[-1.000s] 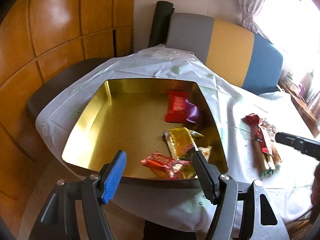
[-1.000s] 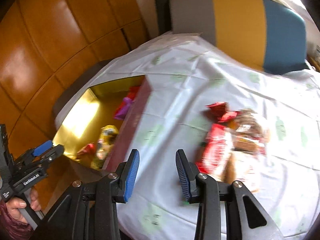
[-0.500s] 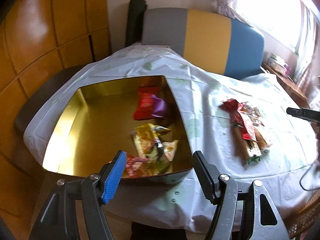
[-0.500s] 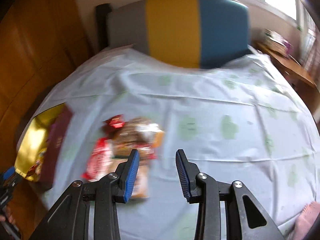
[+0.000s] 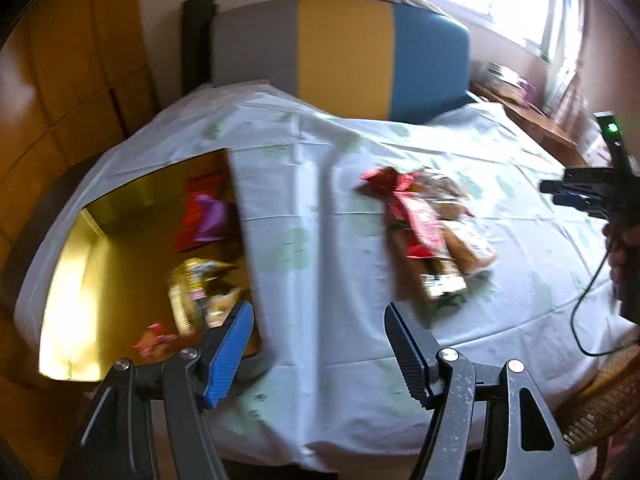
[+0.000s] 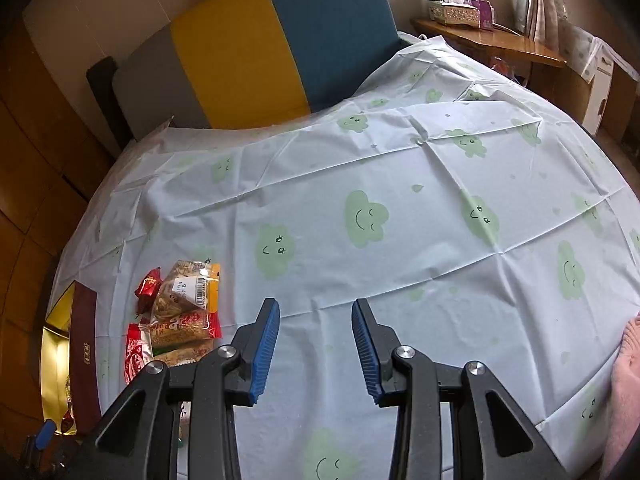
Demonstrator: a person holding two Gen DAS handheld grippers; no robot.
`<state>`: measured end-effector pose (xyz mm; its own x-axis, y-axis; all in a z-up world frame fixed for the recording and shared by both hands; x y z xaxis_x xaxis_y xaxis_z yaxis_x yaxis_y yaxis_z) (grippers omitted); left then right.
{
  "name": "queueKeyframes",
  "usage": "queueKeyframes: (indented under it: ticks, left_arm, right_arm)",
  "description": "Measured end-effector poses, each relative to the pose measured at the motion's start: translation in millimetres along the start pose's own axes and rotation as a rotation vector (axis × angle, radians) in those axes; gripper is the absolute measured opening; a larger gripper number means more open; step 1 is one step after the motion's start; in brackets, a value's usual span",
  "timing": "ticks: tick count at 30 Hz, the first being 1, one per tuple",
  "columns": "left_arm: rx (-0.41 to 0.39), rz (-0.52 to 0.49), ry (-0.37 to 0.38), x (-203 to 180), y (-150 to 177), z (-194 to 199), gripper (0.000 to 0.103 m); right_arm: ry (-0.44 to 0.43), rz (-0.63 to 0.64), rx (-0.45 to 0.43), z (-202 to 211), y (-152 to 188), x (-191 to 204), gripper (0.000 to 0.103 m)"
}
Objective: Organize snacks
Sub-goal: 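Move the open right tool back toward the snack pile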
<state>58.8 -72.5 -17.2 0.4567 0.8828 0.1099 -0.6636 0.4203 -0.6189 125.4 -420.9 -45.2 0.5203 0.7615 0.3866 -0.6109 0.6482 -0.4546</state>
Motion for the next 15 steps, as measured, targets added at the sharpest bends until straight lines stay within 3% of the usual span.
queueKeyframes:
  ticks: [6,15]
  left_arm:
    - [0.032,-0.018,0.104,-26,-28,-25,0.063]
    - [0.083,-0.092,0.149,-62,-70,-75,0.063]
  right_arm:
    - [-0.012,0.014,0.001,4,3,4,0.038]
    - [-0.042,0.016,0.007,6,3,7,0.038]
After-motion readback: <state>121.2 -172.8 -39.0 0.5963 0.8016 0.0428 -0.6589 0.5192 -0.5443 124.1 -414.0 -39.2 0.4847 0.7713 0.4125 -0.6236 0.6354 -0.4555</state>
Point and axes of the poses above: each gripper's, at about its wrist camera, not at the fingertips, and z roughly against the way its jaws point, x to its left, y to its underside, the point moved 2 cm from there along -z, roughly the way its jaws point, and after that the axes turned 12 degrees about -z, right-handed, at the moved point
